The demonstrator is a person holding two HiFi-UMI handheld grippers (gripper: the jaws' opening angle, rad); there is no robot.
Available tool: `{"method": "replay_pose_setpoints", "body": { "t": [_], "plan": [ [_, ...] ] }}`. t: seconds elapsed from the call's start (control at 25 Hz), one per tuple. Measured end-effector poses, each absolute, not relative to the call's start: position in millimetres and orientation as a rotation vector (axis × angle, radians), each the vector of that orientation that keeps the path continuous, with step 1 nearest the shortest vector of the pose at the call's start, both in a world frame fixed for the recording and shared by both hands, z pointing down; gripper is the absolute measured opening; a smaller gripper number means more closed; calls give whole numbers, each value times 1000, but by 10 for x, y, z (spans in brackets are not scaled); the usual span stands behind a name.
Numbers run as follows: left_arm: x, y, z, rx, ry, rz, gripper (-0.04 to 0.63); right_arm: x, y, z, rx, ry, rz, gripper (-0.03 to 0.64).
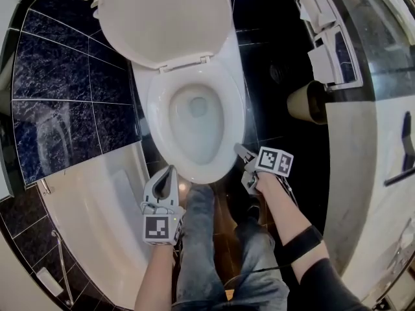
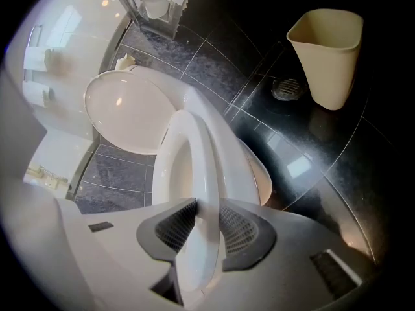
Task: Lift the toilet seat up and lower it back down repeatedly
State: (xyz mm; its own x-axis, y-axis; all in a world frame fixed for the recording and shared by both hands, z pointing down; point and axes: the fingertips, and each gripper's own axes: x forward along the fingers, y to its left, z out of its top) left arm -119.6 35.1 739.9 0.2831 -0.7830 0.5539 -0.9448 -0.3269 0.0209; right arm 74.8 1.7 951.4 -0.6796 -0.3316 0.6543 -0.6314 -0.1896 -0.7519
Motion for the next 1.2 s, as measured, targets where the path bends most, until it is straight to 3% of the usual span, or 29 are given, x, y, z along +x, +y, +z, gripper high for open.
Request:
{"method": "replay_pose_setpoints", "body": {
  "t": [0.36,0.68,1.2],
  "plan": [
    [-1269,638,7282,2069,-1588,595,-8,740,-40,8920,1112,-1859,1984,118],
    [-1260,1335,7845,1947,-1428,747,-8,697,-267,8185,1091,-1896,1994,127],
    [-1047,672,7444,1984,-1491,582,-8,626,-531,7733,1082,-1930,2005,140]
  ]
}}
